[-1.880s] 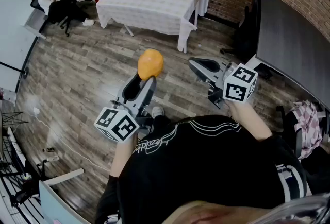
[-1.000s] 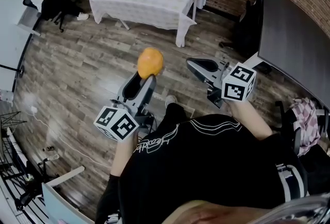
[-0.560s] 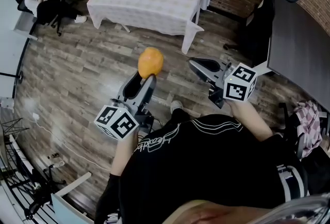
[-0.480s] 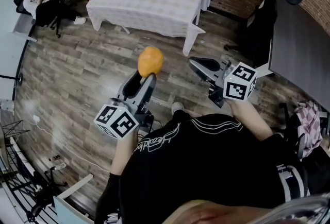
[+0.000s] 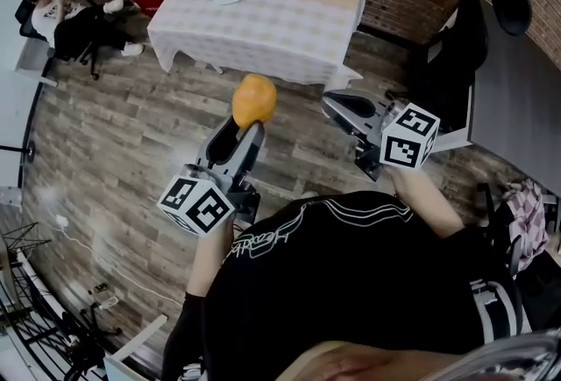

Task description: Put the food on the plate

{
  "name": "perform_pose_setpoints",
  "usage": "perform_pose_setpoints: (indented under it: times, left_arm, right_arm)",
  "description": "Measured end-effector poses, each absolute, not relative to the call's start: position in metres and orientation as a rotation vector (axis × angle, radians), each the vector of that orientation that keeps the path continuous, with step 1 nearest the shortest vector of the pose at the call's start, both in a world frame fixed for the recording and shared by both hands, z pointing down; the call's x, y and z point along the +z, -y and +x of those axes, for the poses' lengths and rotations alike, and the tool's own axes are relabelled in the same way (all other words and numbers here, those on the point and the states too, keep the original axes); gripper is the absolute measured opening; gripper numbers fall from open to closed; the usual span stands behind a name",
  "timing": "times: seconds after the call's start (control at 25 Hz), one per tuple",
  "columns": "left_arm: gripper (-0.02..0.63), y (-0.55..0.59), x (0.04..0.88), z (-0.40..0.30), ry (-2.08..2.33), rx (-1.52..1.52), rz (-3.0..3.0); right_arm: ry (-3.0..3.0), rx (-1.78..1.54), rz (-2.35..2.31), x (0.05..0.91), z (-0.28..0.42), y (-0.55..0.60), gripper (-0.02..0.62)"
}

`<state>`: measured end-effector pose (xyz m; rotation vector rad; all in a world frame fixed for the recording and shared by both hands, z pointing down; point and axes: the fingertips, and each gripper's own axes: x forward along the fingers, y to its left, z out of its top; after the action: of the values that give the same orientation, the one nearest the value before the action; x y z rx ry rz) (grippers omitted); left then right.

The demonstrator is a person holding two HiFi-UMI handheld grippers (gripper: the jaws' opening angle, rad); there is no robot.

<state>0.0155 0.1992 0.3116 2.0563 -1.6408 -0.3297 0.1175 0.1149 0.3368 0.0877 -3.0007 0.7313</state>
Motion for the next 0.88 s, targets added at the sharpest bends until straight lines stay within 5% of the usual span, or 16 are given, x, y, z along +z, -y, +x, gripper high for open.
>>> perform_pose_setpoints:
  times: [0.88]
  left_arm:
    - [0.213,-0.096,0.311,-0.066,1.702,-0.336,1.982]
  right_arm:
    - [2.974,0.767,0.007,0.339,0.033,-0.009,-0.003]
